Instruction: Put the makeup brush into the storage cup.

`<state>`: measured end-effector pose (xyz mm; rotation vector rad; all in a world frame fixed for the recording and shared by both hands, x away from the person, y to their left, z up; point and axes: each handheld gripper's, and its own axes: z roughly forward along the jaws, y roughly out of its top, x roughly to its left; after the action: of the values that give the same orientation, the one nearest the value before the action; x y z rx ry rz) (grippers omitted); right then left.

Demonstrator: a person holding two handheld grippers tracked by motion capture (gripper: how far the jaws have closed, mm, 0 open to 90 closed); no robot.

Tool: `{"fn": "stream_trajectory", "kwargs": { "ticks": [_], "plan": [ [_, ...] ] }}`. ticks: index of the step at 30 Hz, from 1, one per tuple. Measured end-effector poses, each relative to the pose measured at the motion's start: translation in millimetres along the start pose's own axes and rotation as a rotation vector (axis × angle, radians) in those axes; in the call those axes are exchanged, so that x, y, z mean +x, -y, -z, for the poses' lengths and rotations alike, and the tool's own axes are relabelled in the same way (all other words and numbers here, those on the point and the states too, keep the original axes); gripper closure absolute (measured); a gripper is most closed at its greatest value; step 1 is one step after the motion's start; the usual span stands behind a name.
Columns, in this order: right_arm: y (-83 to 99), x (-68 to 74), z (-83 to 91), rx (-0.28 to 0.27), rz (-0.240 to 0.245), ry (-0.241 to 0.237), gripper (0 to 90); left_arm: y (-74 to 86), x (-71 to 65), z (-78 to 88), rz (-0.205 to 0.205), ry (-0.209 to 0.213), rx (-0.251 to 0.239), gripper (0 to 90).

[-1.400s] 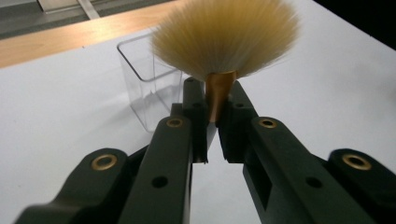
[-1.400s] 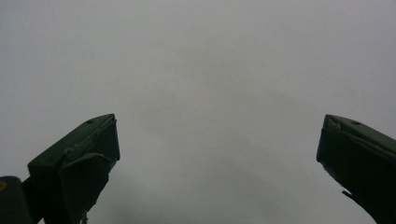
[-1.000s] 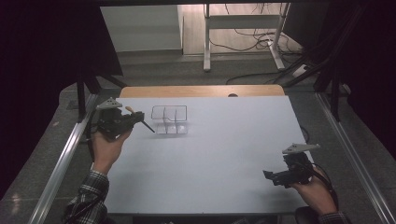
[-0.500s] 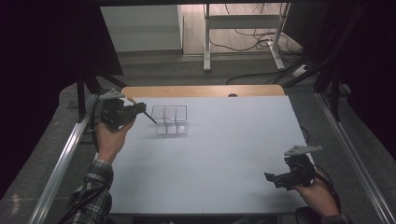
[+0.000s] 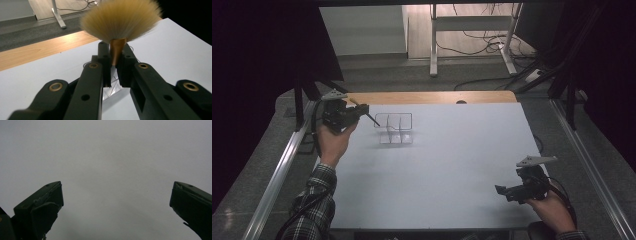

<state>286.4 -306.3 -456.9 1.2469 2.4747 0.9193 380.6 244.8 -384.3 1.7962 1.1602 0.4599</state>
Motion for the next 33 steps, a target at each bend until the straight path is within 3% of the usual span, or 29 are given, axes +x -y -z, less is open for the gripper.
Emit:
{"fn": "stream_trajectory", "kwargs": {
  "ticks": [23, 33],
  "plan": [
    [0.2, 0.6, -0.1, 0.004, 0.002, 0.004, 0.0, -6.5, -1.5, -29.0, 0.000, -0.018, 0.038, 83.0],
    [0.2, 0.8, -0.3, 0.005, 0.004, 0.005, 0.0, -1.8, -0.7, -39.6, 0.000, -0.028, 0.055, 83.0]
  ]
}}
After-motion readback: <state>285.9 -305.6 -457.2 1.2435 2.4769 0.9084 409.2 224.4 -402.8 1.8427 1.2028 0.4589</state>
